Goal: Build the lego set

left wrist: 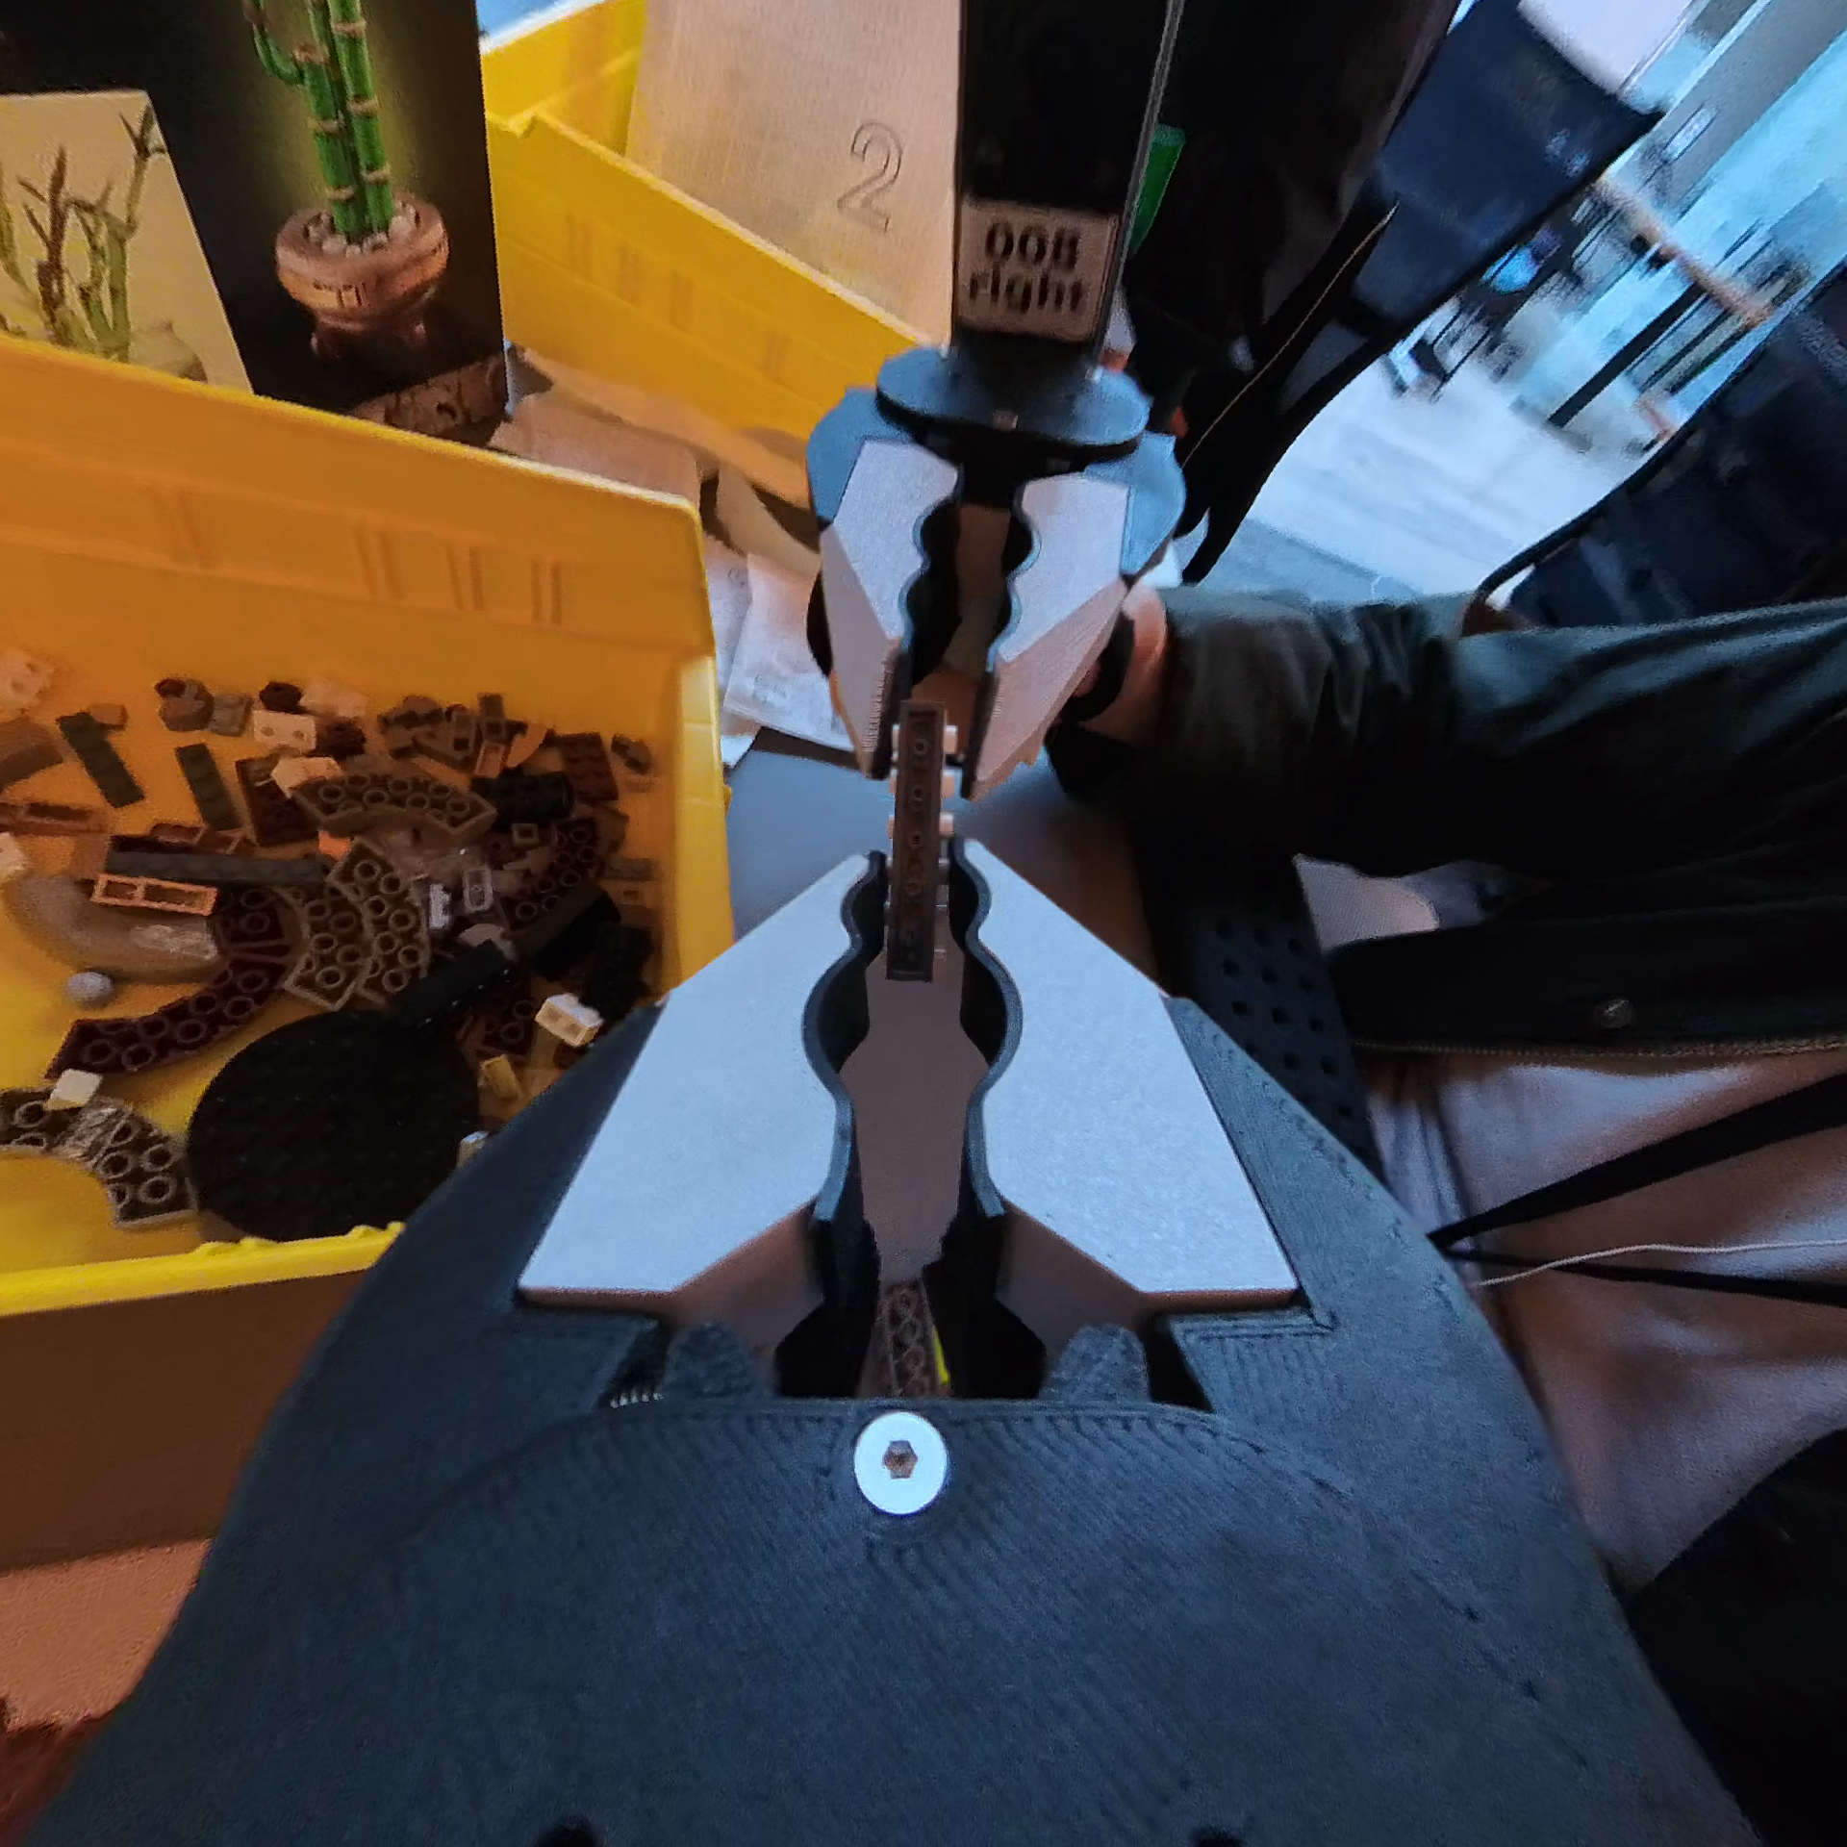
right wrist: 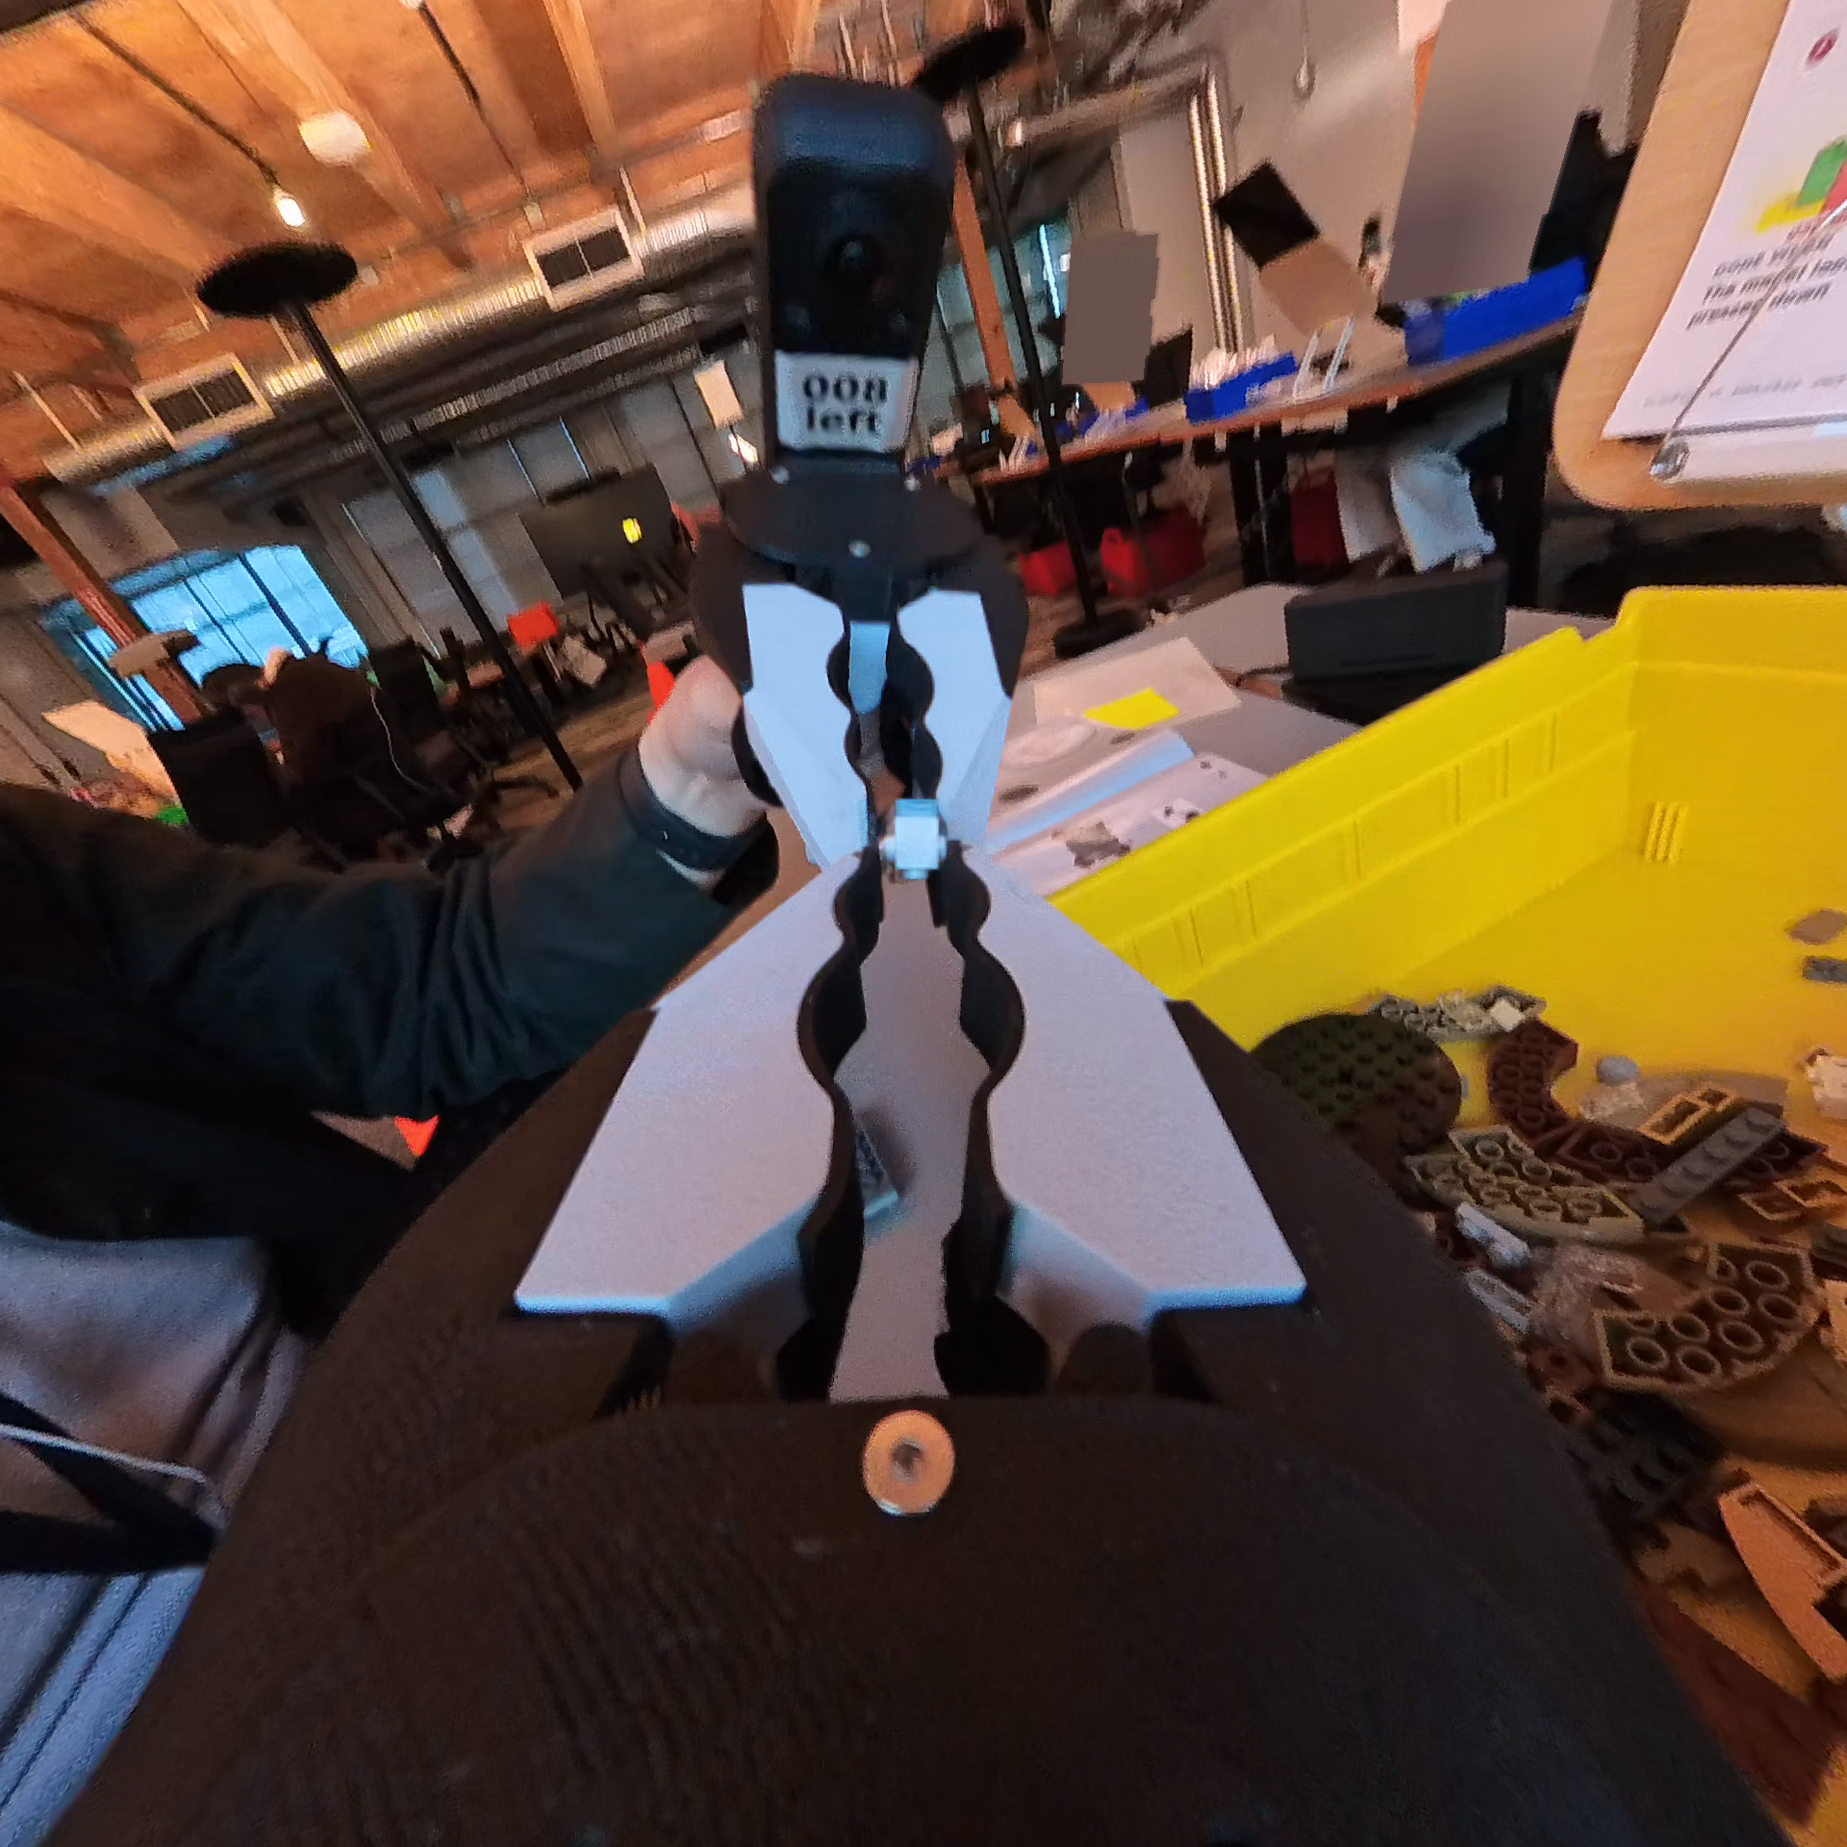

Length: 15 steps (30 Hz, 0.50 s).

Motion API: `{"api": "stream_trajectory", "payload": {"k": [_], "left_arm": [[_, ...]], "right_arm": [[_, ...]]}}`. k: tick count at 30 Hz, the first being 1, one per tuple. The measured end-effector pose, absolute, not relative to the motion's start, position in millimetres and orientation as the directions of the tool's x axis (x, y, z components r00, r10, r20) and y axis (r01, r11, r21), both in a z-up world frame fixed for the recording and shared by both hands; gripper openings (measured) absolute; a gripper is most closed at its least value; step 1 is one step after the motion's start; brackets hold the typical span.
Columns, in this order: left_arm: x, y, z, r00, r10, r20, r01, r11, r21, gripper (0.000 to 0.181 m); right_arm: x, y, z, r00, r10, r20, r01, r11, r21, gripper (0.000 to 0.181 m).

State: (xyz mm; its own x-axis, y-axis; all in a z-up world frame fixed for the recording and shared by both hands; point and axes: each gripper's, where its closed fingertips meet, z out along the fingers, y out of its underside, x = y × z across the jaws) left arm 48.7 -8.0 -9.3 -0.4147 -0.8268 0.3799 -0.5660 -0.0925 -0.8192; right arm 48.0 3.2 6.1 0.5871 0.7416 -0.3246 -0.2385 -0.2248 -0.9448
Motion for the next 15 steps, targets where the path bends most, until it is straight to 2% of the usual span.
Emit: {"api": "stream_trajectory", "payload": {"k": [6, 9, 12, 15], "left_arm": [[51.4, -8.0, -4.7, -0.409, -0.815, 0.409, -0.551, -0.137, -0.823, 0.01], [52.4, -10.6, -4.8, -0.411, -0.815, 0.408, -0.551, -0.134, -0.824, 0.01], [53.3, -8.0, -5.8, -0.396, -0.832, 0.389, -0.548, -0.125, -0.827, 0.011], [57.6, -8.7, 5.9, -0.399, -0.808, 0.434, -0.502, -0.203, -0.84, 0.01]], "right_arm": [[46.9, 4.6, 12.6, 0.548, 0.741, -0.389, -0.329, -0.236, -0.914, 0.018], [48.7, 6.1, 13.1, 0.547, 0.728, -0.414, -0.352, -0.249, -0.902, 0.01], [48.8, 6.4, 10.9, 0.521, 0.722, -0.455, -0.365, -0.293, -0.884, 0.009], [53.4, 5.5, 17.7, 0.503, 0.721, -0.477, -0.4, -0.294, -0.868, 0.009]]}}
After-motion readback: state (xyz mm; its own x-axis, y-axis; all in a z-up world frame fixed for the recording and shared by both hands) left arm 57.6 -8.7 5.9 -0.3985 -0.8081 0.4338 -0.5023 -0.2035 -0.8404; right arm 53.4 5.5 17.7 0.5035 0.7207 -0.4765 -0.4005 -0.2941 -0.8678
